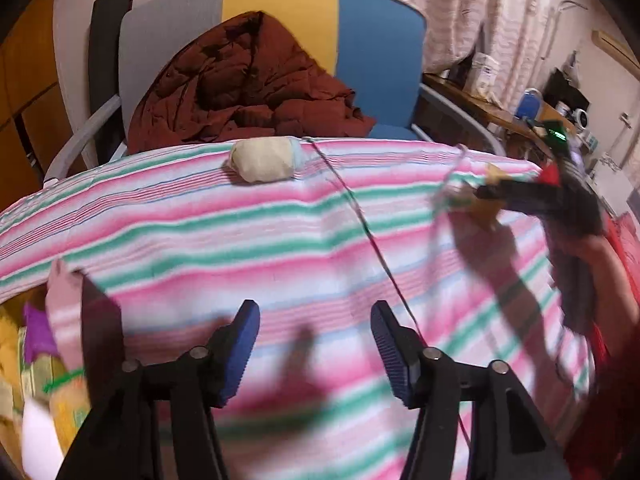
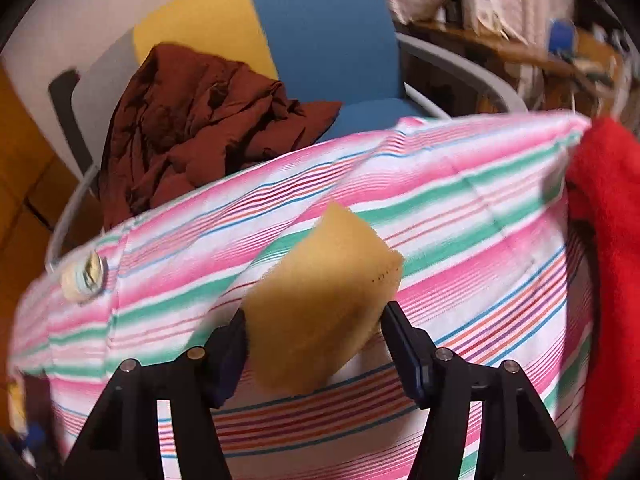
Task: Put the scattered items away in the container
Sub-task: 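Grasp a tan sponge with the right tool while the left grasps the cream rolled sock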
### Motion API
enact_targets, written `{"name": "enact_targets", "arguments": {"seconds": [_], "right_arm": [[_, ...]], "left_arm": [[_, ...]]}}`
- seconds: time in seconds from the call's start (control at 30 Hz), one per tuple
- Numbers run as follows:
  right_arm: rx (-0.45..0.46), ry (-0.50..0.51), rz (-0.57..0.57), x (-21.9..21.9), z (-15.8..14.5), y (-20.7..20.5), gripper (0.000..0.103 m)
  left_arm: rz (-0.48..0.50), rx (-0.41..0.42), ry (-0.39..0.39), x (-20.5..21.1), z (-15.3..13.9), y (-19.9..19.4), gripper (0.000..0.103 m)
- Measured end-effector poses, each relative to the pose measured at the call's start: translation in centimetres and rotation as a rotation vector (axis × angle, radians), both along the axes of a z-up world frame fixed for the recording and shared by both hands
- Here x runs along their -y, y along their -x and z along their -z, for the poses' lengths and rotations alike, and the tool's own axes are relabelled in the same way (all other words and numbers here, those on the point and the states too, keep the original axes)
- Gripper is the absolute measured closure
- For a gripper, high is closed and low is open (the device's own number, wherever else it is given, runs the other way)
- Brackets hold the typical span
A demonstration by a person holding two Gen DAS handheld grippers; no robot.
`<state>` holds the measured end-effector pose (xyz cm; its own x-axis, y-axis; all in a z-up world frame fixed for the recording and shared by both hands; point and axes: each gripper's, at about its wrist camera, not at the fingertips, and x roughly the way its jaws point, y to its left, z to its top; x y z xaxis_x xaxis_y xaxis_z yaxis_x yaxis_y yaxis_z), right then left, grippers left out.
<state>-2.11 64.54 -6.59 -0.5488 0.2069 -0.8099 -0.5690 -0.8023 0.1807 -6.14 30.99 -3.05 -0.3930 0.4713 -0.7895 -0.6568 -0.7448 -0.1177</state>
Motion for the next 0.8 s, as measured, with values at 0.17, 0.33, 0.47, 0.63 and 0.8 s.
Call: {"name": "enact_targets", "arguments": {"seconds": [0.17,0.33,0.47,0.63,0.8], "right_arm": [[0.029,-0.044,-0.077,1.7,-0.5,0.8,0.039],[0.078,-0.130,-0.130,2.8,-0.4,1.4,0.039],[0.112,-0.150,-0.131,2.6,0.2,1.6,0.040],[0.122,-0.126,-0.120,2.2,0.6,1.7,0.041],[0.119,-0.113,-0.115,2.1,0.6,1.6,0.041]], "left_arm": [[-0.048,0.016,0.009,-2.6,0.6,5.2,0.037],[-0.098,0.010,0.004,-4.8,0.5,9.6,0.036],[-0.132,-0.019,-0.040,-5.9,0.1,11.6,0.025],[-0.123,0.002,-0.014,-8.3,0.6,13.3,0.023],[-0.096,-0.030,0.030,-10.0,1.5,13.8,0.015]]}}
